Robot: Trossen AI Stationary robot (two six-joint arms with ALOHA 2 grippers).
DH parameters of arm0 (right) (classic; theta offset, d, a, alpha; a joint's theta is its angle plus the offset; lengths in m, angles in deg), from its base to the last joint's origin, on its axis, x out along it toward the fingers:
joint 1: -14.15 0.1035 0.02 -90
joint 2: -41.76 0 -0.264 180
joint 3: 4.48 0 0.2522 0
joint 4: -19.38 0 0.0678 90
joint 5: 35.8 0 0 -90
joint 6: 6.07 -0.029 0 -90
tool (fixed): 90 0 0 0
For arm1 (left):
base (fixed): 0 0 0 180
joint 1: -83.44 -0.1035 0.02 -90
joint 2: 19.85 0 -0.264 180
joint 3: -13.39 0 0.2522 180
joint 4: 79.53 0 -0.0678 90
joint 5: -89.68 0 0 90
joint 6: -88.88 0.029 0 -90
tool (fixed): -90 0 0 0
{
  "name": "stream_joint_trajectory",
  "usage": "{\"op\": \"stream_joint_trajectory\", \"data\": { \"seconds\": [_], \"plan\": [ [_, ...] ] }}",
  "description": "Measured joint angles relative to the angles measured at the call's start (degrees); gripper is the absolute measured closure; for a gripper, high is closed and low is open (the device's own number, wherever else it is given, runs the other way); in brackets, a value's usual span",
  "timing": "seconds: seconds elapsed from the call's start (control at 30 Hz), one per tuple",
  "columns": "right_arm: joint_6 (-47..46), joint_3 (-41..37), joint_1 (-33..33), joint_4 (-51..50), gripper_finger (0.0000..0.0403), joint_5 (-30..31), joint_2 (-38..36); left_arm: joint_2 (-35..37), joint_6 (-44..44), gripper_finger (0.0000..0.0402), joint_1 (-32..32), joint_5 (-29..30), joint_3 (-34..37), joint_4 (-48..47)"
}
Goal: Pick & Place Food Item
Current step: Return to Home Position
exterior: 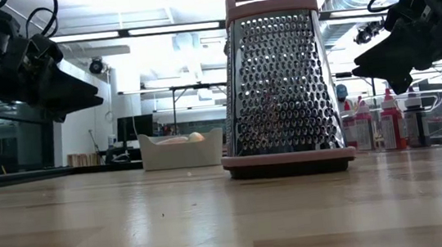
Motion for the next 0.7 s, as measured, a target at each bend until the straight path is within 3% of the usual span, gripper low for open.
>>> {"op": "stream_joint_trajectory", "data": {
  "seconds": [0.7],
  "plan": [
    [0.0, 0.0, 0.0, 0.0, 0.0289, 0.0, 0.0, -0.5, 0.0, 0.0222, 0.0, 0.0, 0.0, 0.0]
  ]
}}
